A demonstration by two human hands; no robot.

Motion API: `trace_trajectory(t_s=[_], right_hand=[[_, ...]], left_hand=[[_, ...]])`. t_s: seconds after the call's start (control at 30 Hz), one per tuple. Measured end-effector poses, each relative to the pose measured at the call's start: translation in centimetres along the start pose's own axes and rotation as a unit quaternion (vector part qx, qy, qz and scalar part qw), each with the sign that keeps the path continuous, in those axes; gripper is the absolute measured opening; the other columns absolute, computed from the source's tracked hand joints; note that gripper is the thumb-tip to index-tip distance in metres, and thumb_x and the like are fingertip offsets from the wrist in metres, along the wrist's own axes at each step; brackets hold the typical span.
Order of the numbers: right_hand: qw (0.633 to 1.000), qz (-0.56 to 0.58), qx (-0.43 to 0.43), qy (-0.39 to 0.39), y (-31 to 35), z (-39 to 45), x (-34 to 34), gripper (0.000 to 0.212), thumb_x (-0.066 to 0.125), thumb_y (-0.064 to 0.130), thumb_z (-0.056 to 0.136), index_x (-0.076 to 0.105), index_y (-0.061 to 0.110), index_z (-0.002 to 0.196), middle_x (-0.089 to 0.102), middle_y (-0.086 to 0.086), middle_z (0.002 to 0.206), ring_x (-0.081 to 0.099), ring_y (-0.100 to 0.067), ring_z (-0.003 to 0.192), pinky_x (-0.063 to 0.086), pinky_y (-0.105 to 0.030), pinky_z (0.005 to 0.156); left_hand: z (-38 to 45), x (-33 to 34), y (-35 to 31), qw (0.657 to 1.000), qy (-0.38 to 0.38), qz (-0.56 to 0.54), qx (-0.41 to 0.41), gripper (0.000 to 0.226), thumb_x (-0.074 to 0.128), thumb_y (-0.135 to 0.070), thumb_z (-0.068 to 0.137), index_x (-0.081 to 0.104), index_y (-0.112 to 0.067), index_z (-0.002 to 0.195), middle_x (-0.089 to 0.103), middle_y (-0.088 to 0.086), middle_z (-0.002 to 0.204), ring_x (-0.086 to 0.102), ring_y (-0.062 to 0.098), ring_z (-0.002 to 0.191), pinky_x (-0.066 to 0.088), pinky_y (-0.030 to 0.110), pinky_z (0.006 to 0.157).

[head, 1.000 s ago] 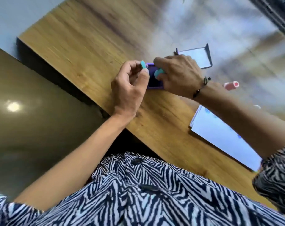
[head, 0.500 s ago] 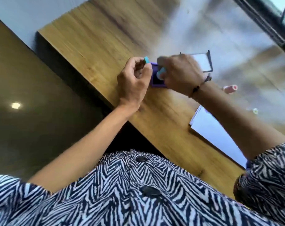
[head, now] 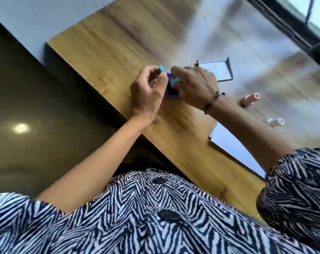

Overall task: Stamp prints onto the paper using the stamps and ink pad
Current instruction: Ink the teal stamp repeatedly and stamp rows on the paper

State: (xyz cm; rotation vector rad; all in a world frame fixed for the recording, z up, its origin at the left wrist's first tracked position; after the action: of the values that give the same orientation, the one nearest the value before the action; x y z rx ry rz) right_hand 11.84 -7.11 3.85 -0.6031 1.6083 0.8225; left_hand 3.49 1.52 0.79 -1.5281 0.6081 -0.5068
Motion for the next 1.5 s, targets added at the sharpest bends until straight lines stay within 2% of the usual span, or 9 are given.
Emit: trace_trajectory(t_s=[0.2,0.33,0.57,0.7,0.87,1.0,1.13,1.3,1.5], right_hand=[[0.987,0.118,0.074,-0.078,-3.9,-0.4,-5.2,0.015,0.059,0.024,0.080,0.066,0.016,0.090,0.068,-0.019,0.088,0.058,-0.030,0.079,0.046,-0.039,0.071],[0.988,0.038,0.059,-0.135,-4.1,-1.0,-5.7,0.017,0.048,0.022,0.082,0.061,0.017,0.091,0.067,-0.013,0.099,0.057,-0.036,0.086,0.041,-0.040,0.065],[0.995,-0.094,-0.019,-0.037,-2.3,-1.2,-1.3,0.017,0.044,0.022,0.089,0.052,0.010,0.098,0.062,-0.016,0.103,0.058,-0.041,0.086,0.029,-0.036,0.057],[0.987,-0.056,0.041,-0.143,-4.2,-0.9,-3.9,0.014,0.049,0.024,0.083,0.055,0.013,0.090,0.065,-0.016,0.097,0.058,-0.042,0.083,0.028,-0.035,0.056],[0.997,-0.067,0.016,-0.047,-2.2,-1.9,-0.6,0.015,0.046,0.021,0.086,0.052,0.011,0.096,0.063,-0.018,0.103,0.058,-0.044,0.086,0.028,-0.036,0.056],[0.991,0.060,0.098,-0.071,-4.5,-2.2,-2.6,0.014,0.052,0.021,0.084,0.059,0.014,0.093,0.065,-0.017,0.099,0.058,-0.036,0.092,0.038,-0.037,0.065],[0.921,0.248,0.212,-0.210,-8.7,-7.7,-5.2,0.014,0.057,0.015,0.081,0.066,0.016,0.090,0.061,0.006,0.066,0.053,-0.017,0.066,0.036,-0.012,0.057],[0.785,0.419,0.338,-0.306,-14.3,-18.5,-5.4,0.012,0.056,0.011,0.081,0.062,0.017,0.073,0.054,0.004,0.048,0.042,-0.009,0.032,0.037,-0.019,0.038],[0.723,0.369,0.461,-0.359,-17.4,-28.3,-4.2,0.014,0.064,0.017,0.074,0.058,0.025,0.064,0.055,-0.002,0.053,0.050,-0.004,0.034,0.047,-0.024,0.045]], left_hand=[[0.1,0.3,-0.4,1.000,0.004,-0.009,0.001,0.031,0.053,-0.024,0.075,0.060,0.000,0.094,0.068,0.024,0.093,0.065,0.034,0.087,0.054,0.048,0.083],[0.0,0.2,-0.3,1.000,0.003,0.003,0.013,0.030,0.054,-0.023,0.076,0.061,0.000,0.093,0.069,0.020,0.093,0.065,0.030,0.084,0.055,0.044,0.080],[-0.2,0.4,-0.3,1.000,0.010,0.017,0.021,0.032,0.053,-0.024,0.077,0.061,0.002,0.095,0.069,0.020,0.095,0.065,0.028,0.085,0.055,0.040,0.080],[0.0,0.4,-0.6,0.999,0.005,0.019,0.036,0.033,0.053,-0.024,0.076,0.062,0.002,0.094,0.069,0.019,0.093,0.065,0.026,0.082,0.054,0.034,0.076],[0.1,0.4,-0.2,0.999,0.012,0.029,0.044,0.034,0.053,-0.026,0.076,0.061,0.001,0.094,0.069,0.019,0.093,0.064,0.021,0.080,0.053,0.029,0.075],[-0.2,0.1,-0.7,0.996,0.012,0.039,0.074,0.038,0.052,-0.030,0.077,0.061,0.001,0.097,0.069,0.017,0.095,0.062,0.017,0.080,0.050,0.023,0.074],[-2.3,1.2,-2.1,0.988,0.059,0.041,0.140,0.042,0.051,-0.037,0.077,0.059,-0.002,0.098,0.067,0.016,0.095,0.061,0.022,0.081,0.049,0.031,0.076],[-9.4,8.5,-5.0,0.911,0.293,0.078,0.280,0.030,0.052,-0.025,0.079,0.058,-0.004,0.099,0.067,0.008,0.095,0.059,0.016,0.088,0.044,0.021,0.082],[-19.0,16.4,-5.1,0.736,0.520,0.120,0.416,0.024,0.055,-0.014,0.080,0.060,0.004,0.095,0.069,0.018,0.092,0.065,0.028,0.085,0.047,0.033,0.079]])
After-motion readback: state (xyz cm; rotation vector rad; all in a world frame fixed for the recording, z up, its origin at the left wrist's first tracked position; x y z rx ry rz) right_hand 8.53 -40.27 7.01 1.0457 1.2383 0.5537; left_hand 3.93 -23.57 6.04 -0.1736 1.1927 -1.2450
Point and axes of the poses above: each hand's wrist, its own z-axis towards the middle knuckle, its own x-axis out of the palm, y = z × x, the point moved 6 cm from there along z, towards the middle knuckle
